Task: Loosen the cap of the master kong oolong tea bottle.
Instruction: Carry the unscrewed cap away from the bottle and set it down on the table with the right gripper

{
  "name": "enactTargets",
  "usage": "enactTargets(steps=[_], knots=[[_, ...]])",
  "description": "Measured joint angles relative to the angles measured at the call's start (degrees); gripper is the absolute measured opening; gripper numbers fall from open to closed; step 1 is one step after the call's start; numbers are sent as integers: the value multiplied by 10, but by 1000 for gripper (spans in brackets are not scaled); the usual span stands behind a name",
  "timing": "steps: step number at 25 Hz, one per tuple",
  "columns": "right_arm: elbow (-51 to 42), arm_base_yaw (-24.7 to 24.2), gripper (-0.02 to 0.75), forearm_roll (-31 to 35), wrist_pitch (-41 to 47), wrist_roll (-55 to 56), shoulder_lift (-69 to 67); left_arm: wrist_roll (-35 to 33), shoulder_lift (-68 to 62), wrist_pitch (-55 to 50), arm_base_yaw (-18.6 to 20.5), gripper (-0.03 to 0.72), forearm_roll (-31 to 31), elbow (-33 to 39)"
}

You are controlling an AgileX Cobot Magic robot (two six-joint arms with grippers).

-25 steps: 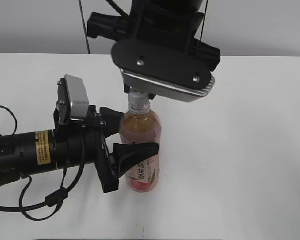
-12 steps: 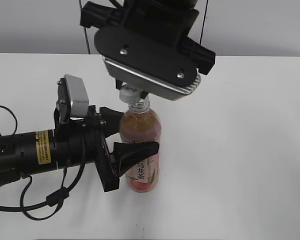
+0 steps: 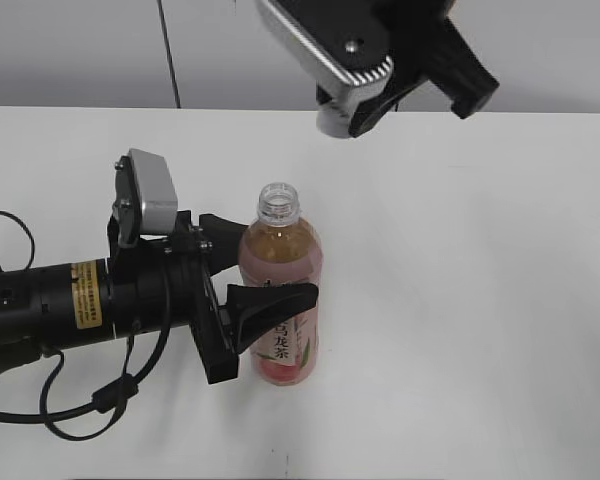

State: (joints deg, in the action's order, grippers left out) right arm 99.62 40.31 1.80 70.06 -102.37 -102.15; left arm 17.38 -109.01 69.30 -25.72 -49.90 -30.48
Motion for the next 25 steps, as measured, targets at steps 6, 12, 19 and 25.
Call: enactTargets(steps=[6,12,19,25], knots=[[-22,-80,264,-5,-1,180,0,0,0,0,0,461,0,0],[-109,-156,264,-7,-1,293,0,0,0,0,0,461,0,0],[-224,-216,264,13,-10,338,-3,0,0,0,0,461,0,0],[-261,-216,265,22,-67,461,-51,1,0,0,0,461,0,0]])
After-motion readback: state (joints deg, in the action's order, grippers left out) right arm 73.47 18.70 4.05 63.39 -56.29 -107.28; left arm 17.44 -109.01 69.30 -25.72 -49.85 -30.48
